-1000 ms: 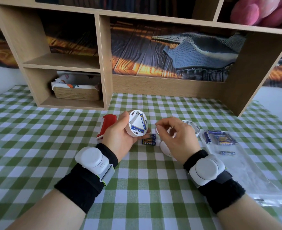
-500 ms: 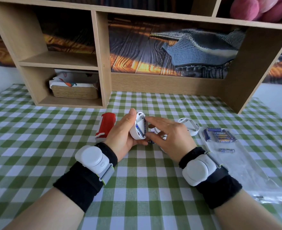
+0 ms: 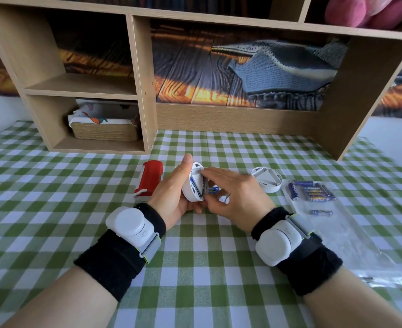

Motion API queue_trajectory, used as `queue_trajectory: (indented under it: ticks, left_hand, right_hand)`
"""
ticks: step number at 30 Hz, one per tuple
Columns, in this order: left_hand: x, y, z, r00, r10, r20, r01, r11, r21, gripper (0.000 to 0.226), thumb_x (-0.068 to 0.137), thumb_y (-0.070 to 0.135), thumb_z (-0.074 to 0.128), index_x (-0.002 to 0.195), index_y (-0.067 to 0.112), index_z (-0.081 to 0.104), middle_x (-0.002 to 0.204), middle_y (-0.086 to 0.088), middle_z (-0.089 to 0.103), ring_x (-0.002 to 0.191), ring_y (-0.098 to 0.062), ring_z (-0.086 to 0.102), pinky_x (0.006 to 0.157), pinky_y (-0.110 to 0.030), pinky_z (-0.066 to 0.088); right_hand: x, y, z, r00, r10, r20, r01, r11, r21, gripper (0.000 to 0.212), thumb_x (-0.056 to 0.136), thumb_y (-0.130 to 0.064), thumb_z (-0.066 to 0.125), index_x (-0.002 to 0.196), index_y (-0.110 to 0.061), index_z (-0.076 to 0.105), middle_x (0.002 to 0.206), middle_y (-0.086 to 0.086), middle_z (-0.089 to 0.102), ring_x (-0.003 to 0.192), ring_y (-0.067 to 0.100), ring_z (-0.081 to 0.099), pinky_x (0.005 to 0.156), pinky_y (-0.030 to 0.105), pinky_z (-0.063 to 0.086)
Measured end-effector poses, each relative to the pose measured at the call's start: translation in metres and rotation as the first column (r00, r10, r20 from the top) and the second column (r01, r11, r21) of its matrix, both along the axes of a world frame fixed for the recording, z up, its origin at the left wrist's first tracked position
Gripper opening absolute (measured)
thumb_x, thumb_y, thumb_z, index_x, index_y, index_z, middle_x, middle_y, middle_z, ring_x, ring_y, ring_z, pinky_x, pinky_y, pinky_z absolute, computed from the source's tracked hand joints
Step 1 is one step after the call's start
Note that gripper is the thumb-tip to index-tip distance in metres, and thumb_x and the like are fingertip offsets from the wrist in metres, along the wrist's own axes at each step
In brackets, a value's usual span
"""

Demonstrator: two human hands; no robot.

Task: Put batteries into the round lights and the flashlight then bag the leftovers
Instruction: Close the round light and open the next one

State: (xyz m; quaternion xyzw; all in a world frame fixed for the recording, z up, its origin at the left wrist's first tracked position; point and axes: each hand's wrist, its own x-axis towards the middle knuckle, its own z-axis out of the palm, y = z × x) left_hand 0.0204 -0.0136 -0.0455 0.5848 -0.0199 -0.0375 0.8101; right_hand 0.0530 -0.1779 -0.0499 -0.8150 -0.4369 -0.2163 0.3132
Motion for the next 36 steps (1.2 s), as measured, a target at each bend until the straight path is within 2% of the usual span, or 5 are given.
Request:
queue_trajectory:
  ticks: [11, 16, 20, 31, 36]
  left_hand:
    - [0.0, 0.001, 0.0, 1.0, -0.005, -0.029, 0.005, 1.0, 0.001, 0.064, 0.084, 0.063, 0.044, 0.104, 0.005, 0.064, 0.082, -0.017, 0.066, 0.063, -0.025, 0.06, 0.044, -0.028, 0.042]
    - [0.002, 0.002, 0.001, 0.998, 0.032, -0.061, -0.037, 0.996, -0.081, 0.068, 0.083, 0.065, 0.043, 0.107, 0.004, 0.059, 0.094, -0.024, 0.061, 0.064, -0.028, 0.058, 0.045, -0.029, 0.042]
    - [0.004, 0.004, 0.001, 0.996, 0.05, -0.079, -0.063, 0.982, -0.178, 0.066, 0.087, 0.064, 0.039, 0.107, 0.003, 0.056, 0.084, -0.019, 0.062, 0.062, -0.028, 0.056, 0.044, -0.029, 0.044]
    - [0.004, 0.003, 0.002, 0.995, 0.059, -0.085, -0.073, 0.982, -0.172, 0.059, 0.082, 0.059, 0.049, 0.104, 0.005, 0.057, 0.081, -0.015, 0.062, 0.061, -0.026, 0.059, 0.046, -0.031, 0.045]
    - [0.003, 0.009, 0.004, 0.979, 0.171, -0.111, -0.195, 0.941, -0.276, 0.054, 0.098, 0.055, 0.037, 0.1, 0.006, 0.06, 0.079, -0.016, 0.062, 0.057, -0.029, 0.056, 0.047, -0.029, 0.041]
  right_hand:
    - [-0.002, 0.002, -0.002, 0.999, -0.016, -0.031, 0.016, 1.0, 0.014, 0.044, 0.078, -0.011, 0.063, 0.122, -0.009, 0.066, 0.115, 0.0, 0.071, 0.092, 0.012, 0.069, 0.081, 0.03, 0.056]
    - [-0.002, 0.001, -0.001, 0.995, -0.003, -0.104, 0.013, 0.995, 0.102, 0.04, 0.084, -0.006, 0.063, 0.122, -0.015, 0.068, 0.112, -0.003, 0.072, 0.097, 0.005, 0.066, 0.087, 0.021, 0.053]
    - [0.001, 0.005, -0.004, 0.996, 0.018, -0.082, -0.006, 0.989, 0.149, 0.031, 0.087, -0.004, 0.063, 0.114, -0.012, 0.073, 0.117, 0.002, 0.071, 0.108, 0.005, 0.064, 0.09, 0.013, 0.05]
    - [-0.007, 0.002, 0.006, 0.949, -0.156, -0.273, 0.203, 0.967, 0.155, 0.021, 0.085, -0.009, 0.069, 0.097, -0.026, 0.071, 0.087, -0.013, 0.068, 0.08, 0.002, 0.064, 0.069, 0.006, 0.048]
    - [-0.004, -0.013, 0.013, 0.902, -0.202, -0.38, 0.283, 0.944, 0.168, 0.018, 0.084, -0.014, 0.071, 0.083, -0.031, 0.068, 0.079, -0.014, 0.07, 0.073, 0.008, 0.063, 0.067, 0.014, 0.051]
